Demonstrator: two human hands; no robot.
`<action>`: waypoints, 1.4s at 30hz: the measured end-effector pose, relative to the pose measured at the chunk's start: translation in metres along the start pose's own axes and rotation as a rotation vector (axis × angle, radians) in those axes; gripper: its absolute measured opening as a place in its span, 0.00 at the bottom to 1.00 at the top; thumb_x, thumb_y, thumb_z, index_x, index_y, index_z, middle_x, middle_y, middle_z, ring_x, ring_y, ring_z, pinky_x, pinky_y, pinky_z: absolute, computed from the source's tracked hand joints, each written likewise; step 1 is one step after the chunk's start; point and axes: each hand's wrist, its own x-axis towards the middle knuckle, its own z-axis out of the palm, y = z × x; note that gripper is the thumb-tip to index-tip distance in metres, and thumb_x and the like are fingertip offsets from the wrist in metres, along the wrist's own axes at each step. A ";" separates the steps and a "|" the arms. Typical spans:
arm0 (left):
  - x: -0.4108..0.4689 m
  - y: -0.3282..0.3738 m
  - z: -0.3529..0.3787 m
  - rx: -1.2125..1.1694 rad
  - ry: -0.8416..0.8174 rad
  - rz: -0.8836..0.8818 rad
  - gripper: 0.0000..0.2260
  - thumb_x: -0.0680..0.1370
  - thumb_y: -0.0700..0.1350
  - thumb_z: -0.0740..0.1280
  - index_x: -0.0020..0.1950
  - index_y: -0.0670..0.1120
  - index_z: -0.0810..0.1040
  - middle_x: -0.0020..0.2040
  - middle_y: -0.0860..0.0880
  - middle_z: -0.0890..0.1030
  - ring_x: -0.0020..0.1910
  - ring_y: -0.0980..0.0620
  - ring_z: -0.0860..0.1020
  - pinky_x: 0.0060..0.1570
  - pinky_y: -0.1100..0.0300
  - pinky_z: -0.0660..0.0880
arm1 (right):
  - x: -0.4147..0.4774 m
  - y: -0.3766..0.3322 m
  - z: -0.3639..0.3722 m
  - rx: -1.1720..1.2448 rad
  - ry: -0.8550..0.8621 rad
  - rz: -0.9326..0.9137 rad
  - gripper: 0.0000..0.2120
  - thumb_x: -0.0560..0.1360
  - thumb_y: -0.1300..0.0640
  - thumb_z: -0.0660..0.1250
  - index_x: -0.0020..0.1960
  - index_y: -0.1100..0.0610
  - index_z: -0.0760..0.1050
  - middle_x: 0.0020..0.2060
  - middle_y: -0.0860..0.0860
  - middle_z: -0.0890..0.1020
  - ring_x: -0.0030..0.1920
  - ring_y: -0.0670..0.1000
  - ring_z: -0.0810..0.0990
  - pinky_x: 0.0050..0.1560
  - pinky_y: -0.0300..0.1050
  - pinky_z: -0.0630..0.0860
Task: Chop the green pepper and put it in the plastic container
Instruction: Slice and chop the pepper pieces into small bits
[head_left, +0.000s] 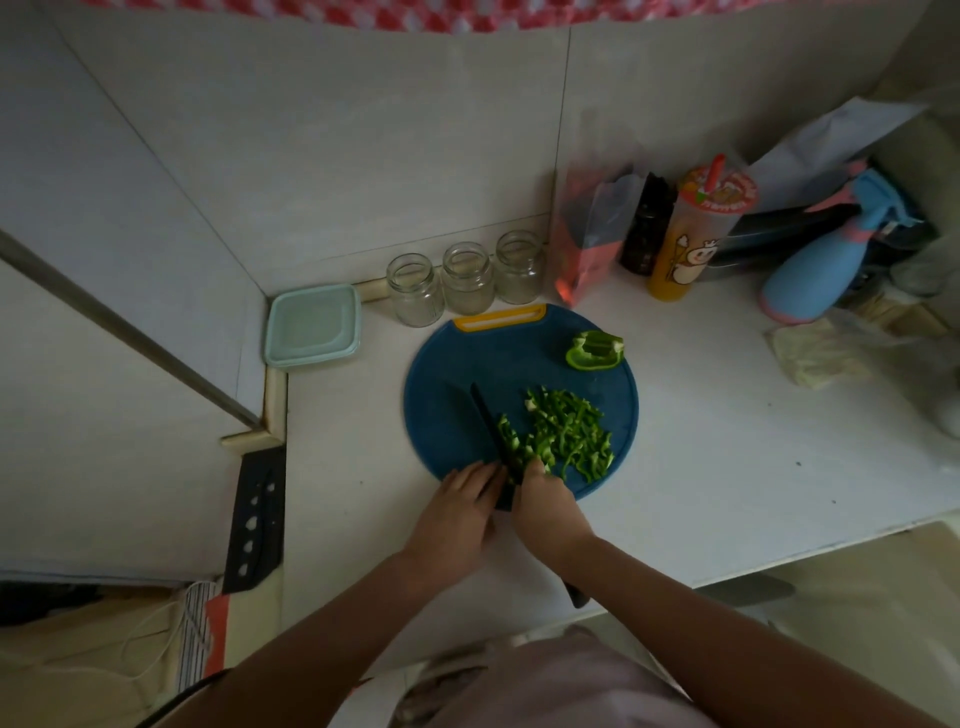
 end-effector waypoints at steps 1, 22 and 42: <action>-0.002 0.001 0.001 0.018 -0.015 -0.003 0.28 0.64 0.41 0.67 0.65 0.40 0.74 0.62 0.43 0.77 0.60 0.43 0.77 0.59 0.47 0.72 | -0.001 0.002 0.001 -0.025 -0.013 -0.008 0.13 0.79 0.61 0.55 0.61 0.67 0.65 0.53 0.61 0.78 0.52 0.61 0.79 0.43 0.48 0.73; 0.005 0.010 0.014 -0.382 0.230 -0.358 0.18 0.71 0.39 0.69 0.61 0.43 0.76 0.54 0.46 0.77 0.53 0.48 0.76 0.56 0.52 0.74 | 0.014 0.012 -0.014 0.015 -0.064 -0.058 0.10 0.80 0.60 0.55 0.56 0.66 0.67 0.51 0.62 0.78 0.49 0.60 0.79 0.39 0.43 0.68; 0.033 0.011 -0.004 -0.437 0.244 -0.557 0.05 0.72 0.41 0.72 0.46 0.42 0.81 0.38 0.49 0.80 0.34 0.54 0.75 0.36 0.61 0.73 | 0.004 0.027 -0.005 -0.014 -0.034 -0.027 0.13 0.79 0.63 0.54 0.62 0.67 0.64 0.54 0.64 0.78 0.54 0.64 0.78 0.42 0.48 0.70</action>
